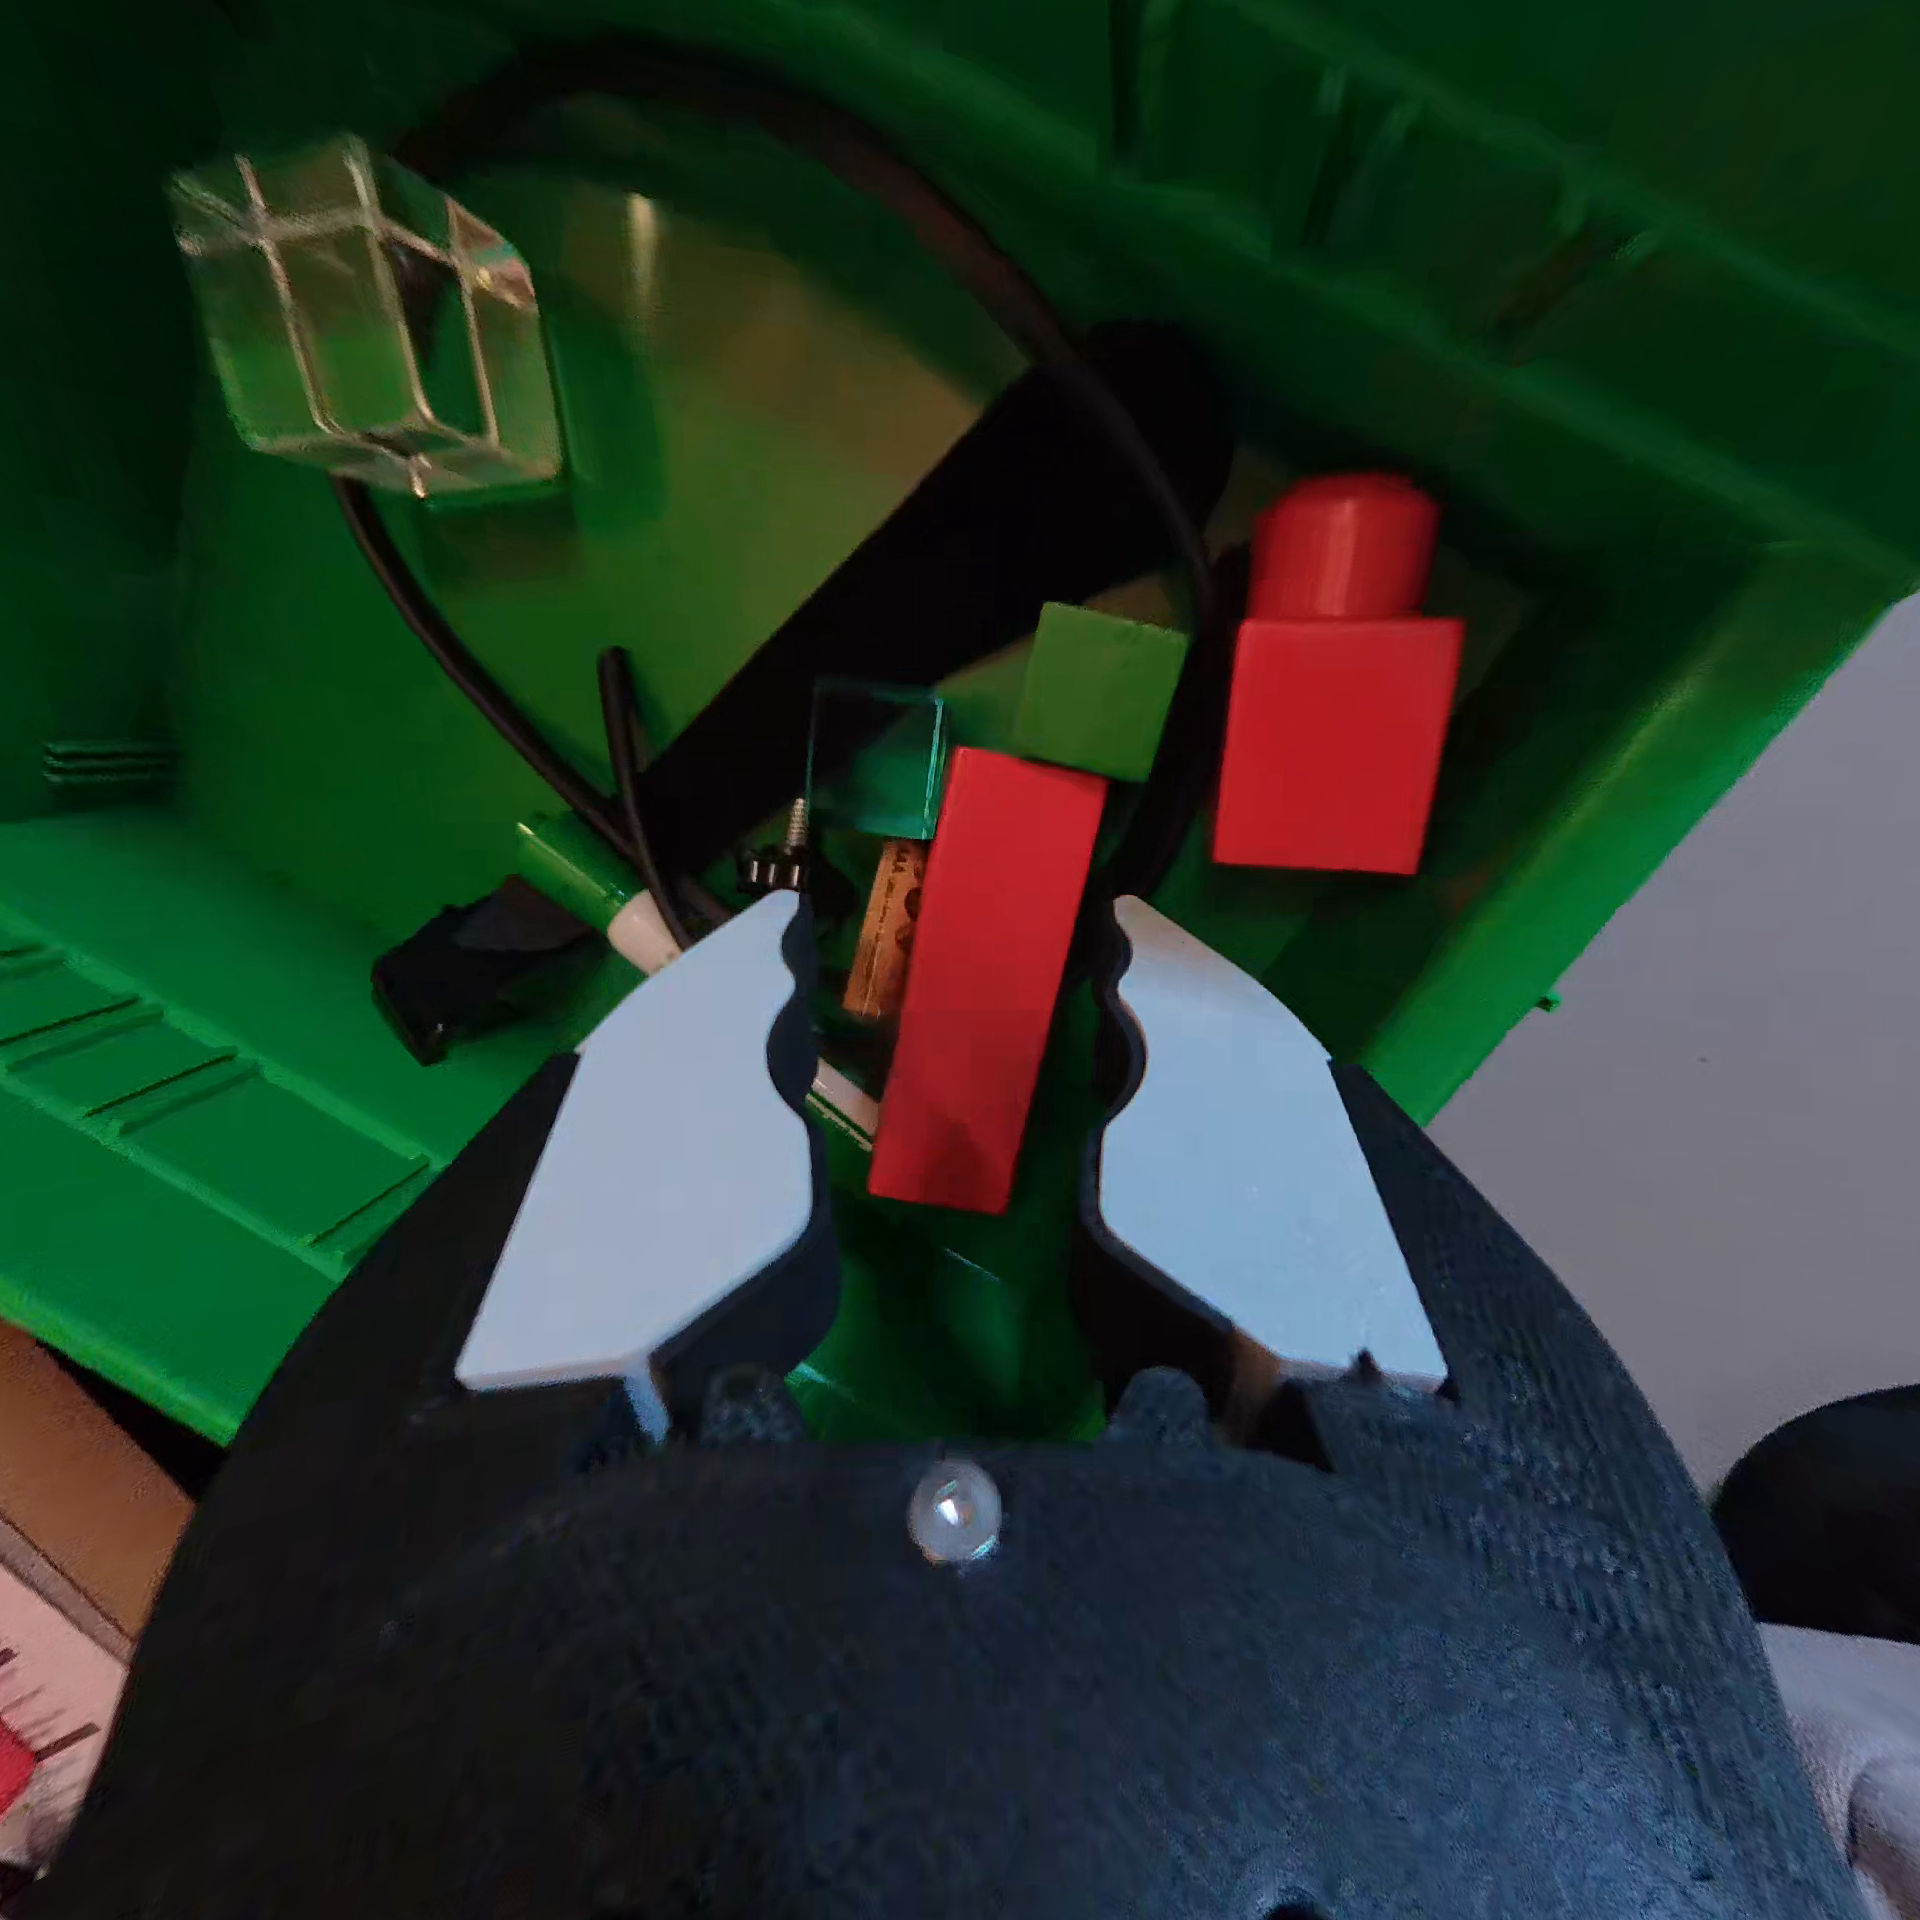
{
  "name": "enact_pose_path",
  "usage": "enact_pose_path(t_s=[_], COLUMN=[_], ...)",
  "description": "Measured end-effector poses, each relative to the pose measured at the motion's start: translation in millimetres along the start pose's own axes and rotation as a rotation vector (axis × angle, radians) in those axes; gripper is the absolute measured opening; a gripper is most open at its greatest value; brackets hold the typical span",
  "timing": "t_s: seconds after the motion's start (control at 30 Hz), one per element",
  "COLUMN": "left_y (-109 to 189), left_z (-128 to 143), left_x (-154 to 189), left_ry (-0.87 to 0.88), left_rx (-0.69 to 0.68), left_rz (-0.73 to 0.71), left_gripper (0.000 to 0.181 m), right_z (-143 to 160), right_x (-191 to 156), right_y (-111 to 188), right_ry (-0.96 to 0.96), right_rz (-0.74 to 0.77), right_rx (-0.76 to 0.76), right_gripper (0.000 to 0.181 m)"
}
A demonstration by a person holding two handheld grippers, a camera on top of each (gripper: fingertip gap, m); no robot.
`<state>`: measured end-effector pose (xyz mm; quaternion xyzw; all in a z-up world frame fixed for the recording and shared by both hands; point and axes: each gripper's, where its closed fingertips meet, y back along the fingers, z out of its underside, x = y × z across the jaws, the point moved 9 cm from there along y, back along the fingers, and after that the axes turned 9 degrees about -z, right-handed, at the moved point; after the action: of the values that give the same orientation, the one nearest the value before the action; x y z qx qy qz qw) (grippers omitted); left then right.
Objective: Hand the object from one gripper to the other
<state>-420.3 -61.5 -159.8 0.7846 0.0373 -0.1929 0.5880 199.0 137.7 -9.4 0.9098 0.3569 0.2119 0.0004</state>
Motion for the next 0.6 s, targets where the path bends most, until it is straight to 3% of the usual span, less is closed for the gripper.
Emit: enact_pose_path(t_s=[0.13, 0.27, 0.37, 0.6], left_y=[-14.6, -6.0, 15.7, 95.7], left_z=[2.4, -2.2, -5.6, -28.2], left_x=[3.7, 1.4, -6.2, -6.5], left_ry=[-0.036, -0.059, -0.038, -0.016], left_rx=[-0.054, 0.027, 0.126, 0.433], left_rz=[0.01, -0.008, -0.072, -0.376], left_gripper=[0.042, 0.032, 0.031, 0.031], right_z=[-0.7, -5.8, -13.6, -36.4], right_x=[2.5, -3.5, -11.4, -36.3], right_y=[2.8, 2.3, 3.5, 8.0], right_ry=[-0.013, 0.013, 0.055, 0.088], right_rz=[0.004, 0.004, -0.002, -0.092], right_rx=[0.032, 0.056, 0.082, 0.205], right_gripper=[0.029, 0.025, 0.023, 0.021])
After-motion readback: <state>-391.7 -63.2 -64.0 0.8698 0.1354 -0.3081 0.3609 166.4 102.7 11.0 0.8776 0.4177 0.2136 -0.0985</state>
